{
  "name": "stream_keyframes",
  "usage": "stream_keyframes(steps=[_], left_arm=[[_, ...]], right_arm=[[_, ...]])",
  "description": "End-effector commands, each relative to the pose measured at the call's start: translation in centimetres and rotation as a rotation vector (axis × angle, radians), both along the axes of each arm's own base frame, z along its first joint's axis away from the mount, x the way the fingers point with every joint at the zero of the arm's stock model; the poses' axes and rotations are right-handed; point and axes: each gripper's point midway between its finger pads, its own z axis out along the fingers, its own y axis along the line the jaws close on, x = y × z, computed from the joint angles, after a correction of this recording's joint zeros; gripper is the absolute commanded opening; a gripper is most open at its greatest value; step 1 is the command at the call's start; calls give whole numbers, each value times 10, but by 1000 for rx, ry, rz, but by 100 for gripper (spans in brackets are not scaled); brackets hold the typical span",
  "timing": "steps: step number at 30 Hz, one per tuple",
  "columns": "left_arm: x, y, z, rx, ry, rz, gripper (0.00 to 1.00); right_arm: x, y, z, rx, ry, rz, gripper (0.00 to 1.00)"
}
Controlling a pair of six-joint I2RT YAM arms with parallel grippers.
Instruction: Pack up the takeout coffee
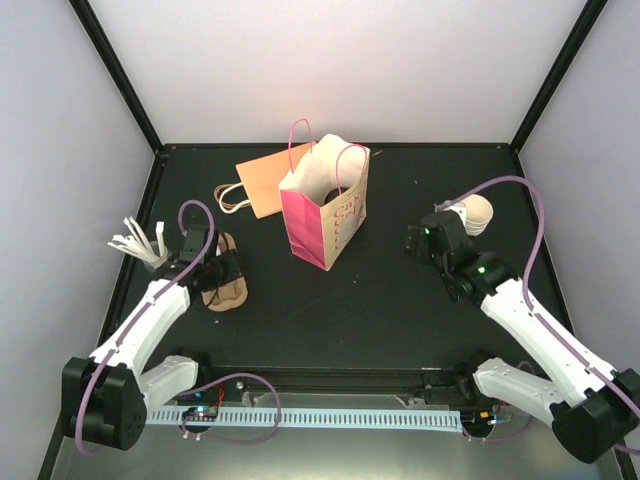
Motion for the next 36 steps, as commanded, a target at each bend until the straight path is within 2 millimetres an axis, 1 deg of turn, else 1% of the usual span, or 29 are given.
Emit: stream_keyframes(steps=[1,5,7,9,11,13,16,19,22,25,27,29,31,32,33,36], left_arm=[[22,-9,48,-3,-132,-80,59],[22,-13,78,5,-206,-128,68],[20,-11,86,17,-228,-133,71],[15,-5,88,40,-218,-109,71],[10,2,89,69,-202,-88,74],[4,7,90,90,-186,-74,77],[-3,7,93,89,-172,-83,78],[-9,3,96,73,-154,-104,81],[-16,3,92,72,-120,-110,83],[-22,5,91,73,-94,-103,84],[-26,10,95,92,-83,-85,82],[-31,14,102,105,-77,-76,79],[-37,20,117,129,-86,-59,76],[-42,28,124,158,-85,-34,70],[-45,34,136,177,-104,-16,68],[-51,55,167,236,-142,38,67]], right_arm=[[13,3,13,26,21,-56,100],[24,3,24,37,-37,-92,100],[27,0,29,43,-67,-121,100],[28,4,34,65,-82,-121,100],[28,17,37,96,-90,-84,100],[25,36,39,128,-100,-34,100],[18,67,40,165,-120,31,100],[14,82,39,175,-123,64,100],[13,93,37,200,-129,119,100],[11,94,33,180,-147,156,100],[11,91,30,151,-154,171,100],[10,89,26,120,-152,183,100],[11,83,20,96,-140,181,100],[11,80,16,90,-133,185,100],[12,77,14,89,-130,183,100],[14,69,6,89,-128,174,100]])
